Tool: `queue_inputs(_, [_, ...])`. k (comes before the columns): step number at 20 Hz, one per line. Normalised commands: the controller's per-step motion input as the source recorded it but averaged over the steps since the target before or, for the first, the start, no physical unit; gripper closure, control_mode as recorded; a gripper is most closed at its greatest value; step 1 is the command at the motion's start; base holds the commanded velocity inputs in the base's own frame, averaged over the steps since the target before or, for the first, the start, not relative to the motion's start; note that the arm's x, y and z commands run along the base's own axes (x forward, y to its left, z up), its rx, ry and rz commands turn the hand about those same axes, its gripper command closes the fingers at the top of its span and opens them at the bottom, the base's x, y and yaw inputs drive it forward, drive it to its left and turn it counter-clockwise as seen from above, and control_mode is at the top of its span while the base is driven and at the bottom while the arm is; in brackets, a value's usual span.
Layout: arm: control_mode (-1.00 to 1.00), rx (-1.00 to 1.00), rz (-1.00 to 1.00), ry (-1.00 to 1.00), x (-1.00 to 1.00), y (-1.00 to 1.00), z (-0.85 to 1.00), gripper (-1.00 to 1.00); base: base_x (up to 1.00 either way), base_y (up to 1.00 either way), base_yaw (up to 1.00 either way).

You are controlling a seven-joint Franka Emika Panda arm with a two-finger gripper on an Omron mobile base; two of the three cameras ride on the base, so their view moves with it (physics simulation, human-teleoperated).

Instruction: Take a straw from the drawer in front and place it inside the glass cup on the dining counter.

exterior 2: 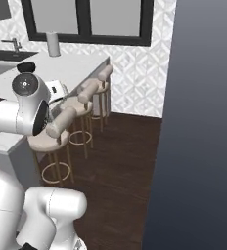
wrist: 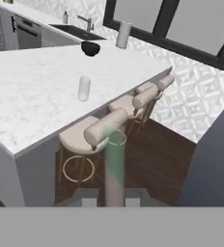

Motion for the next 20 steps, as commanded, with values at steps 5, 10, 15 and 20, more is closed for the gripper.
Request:
queue_inputs(5, [1.00, 0.00, 0.00, 0.00, 0.00, 0.00, 0.00, 1.00, 0.70, -0.68, 0.60])
queue_inputs(10, [1.00, 0.00, 0.00, 0.00, 0.00, 0.00, 0.00, 1.00, 0.46, -0.76, 0.59])
queue_inputs(15, [1.00, 0.00, 0.00, 0.00, 0.00, 0.00, 0.00, 1.00, 0.41, -0.79, 0.56])
queue_inputs(20, [1.00, 0.00, 0.00, 0.00, 0.00, 0.00, 0.00, 1.00, 0.49, -0.76, 0.55])
